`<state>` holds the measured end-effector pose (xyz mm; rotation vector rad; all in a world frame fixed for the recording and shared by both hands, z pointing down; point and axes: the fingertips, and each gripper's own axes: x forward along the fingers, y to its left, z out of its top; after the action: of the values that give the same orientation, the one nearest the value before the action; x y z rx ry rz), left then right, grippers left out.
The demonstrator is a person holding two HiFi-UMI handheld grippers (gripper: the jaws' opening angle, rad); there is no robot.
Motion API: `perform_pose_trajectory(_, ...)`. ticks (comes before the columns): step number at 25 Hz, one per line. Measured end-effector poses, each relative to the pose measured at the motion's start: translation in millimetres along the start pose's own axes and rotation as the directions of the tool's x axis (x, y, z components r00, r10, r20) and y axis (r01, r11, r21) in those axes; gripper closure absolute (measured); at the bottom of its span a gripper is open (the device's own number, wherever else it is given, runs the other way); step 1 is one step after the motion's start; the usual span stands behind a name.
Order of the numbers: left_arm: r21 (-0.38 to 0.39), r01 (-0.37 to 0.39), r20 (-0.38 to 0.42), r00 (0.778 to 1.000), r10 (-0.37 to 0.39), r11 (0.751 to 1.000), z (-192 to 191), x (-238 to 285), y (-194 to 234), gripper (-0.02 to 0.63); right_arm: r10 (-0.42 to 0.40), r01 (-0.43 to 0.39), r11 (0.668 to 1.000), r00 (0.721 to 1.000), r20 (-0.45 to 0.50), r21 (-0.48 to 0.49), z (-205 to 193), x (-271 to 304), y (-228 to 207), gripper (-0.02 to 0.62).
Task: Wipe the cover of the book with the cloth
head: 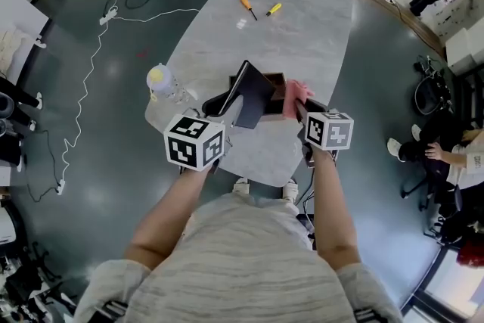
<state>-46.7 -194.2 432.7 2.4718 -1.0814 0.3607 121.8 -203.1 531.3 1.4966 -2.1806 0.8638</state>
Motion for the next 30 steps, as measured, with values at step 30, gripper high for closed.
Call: perform_pose_trajectory(30,0.844,0.314,-0.228,0.944,-0.239,0.434,-61,24,-62,0.528,0.428,-0.596,0.513,0.801,-0.417,-0.618,74,-38,82,0.537)
